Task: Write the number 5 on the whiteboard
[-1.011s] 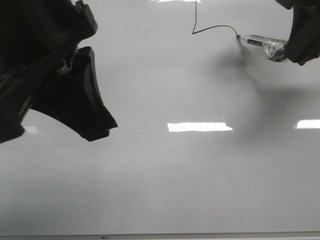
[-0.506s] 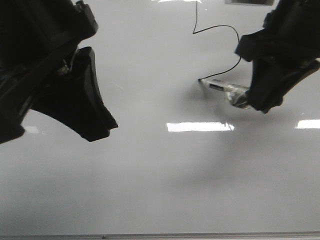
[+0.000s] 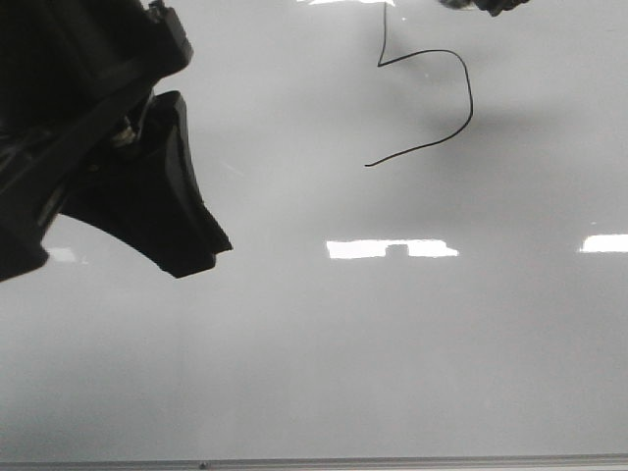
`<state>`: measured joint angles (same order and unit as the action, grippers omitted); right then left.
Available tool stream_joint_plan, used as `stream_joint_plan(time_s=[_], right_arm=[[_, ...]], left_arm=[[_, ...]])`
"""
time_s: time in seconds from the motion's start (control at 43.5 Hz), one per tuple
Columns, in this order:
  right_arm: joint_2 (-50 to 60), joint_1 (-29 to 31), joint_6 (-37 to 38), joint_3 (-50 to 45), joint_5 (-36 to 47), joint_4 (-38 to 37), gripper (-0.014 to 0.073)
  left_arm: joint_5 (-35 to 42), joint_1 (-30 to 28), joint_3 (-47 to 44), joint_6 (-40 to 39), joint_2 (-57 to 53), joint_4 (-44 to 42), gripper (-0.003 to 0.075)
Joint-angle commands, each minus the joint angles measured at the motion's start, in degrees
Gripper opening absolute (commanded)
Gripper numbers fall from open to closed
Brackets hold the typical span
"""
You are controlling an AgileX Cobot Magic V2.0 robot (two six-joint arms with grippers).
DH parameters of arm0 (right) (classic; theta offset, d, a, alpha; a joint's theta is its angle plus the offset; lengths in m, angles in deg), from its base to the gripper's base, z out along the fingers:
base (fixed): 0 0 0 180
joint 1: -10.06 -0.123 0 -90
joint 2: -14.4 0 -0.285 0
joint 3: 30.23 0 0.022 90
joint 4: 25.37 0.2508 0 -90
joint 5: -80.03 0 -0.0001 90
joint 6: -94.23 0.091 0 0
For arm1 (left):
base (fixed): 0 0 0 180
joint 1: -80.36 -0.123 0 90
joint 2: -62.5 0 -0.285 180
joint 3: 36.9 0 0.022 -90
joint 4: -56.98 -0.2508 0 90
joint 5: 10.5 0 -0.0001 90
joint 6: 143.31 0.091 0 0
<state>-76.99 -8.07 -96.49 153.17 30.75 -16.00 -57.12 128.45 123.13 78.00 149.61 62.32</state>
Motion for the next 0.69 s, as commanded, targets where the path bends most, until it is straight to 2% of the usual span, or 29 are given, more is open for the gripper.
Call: stream_joint_plan(time_s=[0.0,0.414,0.667], right_arm=[[-0.2,0.5,0.1,3.5,1.1,0.1,-0.0062],[-2.0,1.3,3.1,3.8,0.5,-1.1,-0.0062],[-1.3,6.7,7.8,3.8,-3.1,-5.3,-0.0062]], left_arm=[[1.6,0.4,1.8,-0.6,-2.0,0.8,-0.002],[1.6,0.4,1.8,-0.6,-2.0,0.8,-0.002],[1.6,0.4,1.8,-0.6,-2.0,0.8,-0.002]])
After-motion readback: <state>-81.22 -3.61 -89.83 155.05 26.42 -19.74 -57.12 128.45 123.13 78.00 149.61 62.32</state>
